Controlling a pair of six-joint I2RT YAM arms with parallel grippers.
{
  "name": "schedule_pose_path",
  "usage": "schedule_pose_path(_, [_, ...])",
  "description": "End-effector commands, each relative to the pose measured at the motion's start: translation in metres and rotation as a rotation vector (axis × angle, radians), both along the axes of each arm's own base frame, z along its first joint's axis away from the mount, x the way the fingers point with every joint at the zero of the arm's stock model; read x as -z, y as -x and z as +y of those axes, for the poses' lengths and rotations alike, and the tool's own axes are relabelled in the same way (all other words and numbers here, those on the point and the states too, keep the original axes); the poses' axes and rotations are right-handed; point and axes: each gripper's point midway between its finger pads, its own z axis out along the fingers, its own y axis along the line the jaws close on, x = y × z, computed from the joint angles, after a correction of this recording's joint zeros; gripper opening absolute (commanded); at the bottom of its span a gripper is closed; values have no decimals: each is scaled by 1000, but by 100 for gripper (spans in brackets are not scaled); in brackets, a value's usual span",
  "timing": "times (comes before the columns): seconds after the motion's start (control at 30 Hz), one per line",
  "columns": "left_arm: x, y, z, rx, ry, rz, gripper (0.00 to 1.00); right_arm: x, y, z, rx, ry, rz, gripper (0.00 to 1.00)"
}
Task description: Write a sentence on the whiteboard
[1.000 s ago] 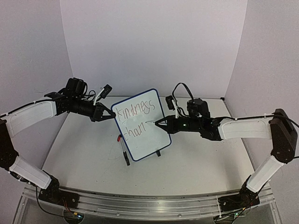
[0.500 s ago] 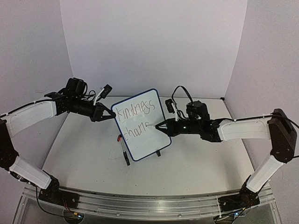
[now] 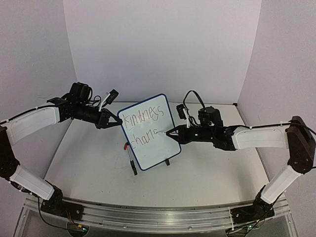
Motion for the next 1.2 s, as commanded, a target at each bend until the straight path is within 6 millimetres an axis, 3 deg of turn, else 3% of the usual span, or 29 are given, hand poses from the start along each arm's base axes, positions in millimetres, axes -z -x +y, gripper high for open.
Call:
schedule_pose_path(0.0, [17,0,3,-6,-69,10,0,-32,-17,-3,58,-30,-85,0])
schedule_pose_path(0.8, [17,0,4,-8,-72,10,0,-53,-17,0,49,-81,-118,0])
schedule_pose_path(1.17, [17,0,4,-9,-71,6,0,-31,-15,-2,57,-51,-78,0])
